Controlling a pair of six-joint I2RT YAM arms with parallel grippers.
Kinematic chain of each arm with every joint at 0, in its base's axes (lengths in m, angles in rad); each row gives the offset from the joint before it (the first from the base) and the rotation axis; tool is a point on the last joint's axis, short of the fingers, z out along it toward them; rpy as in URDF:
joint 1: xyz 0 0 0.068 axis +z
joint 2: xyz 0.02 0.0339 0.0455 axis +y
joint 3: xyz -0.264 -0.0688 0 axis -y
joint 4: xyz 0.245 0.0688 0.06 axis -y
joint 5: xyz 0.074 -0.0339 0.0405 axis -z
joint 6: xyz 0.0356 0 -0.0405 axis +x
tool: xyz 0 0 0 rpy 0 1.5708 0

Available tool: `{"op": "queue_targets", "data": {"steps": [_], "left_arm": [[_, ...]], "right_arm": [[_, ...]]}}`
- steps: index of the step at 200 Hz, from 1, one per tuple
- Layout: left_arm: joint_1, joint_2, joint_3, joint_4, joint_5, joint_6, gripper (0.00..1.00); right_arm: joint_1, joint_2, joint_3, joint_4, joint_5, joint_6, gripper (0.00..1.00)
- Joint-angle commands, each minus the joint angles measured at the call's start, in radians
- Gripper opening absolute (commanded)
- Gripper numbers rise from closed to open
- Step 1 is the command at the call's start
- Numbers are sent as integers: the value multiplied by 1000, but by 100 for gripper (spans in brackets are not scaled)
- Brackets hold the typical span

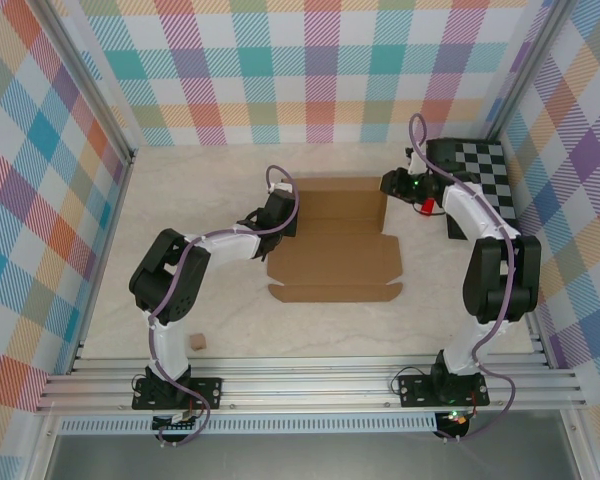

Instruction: Fold the paper box

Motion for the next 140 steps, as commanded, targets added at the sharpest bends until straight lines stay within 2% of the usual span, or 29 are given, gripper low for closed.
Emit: {"op": "queue_targets", "data": {"steps": [1,27,47,79,140], "left_arm": [[4,-22,2,-62,73,15,9],[4,-59,2,-69,120,24,31],[5,-94,5,-95,147,27,41],[7,-172,-1,-152,212,0,46],[49,-354,34,-396,364,-100,49]], "right_arm": [[9,2,-59,-45,30,-5,32],[9,-22,-88,-20,57,7,32],[15,-37,-96,-16,80,6,32],[25,-71,-134,26,112,3,32],[33,-96,-159,42,137,-3,33]]}}
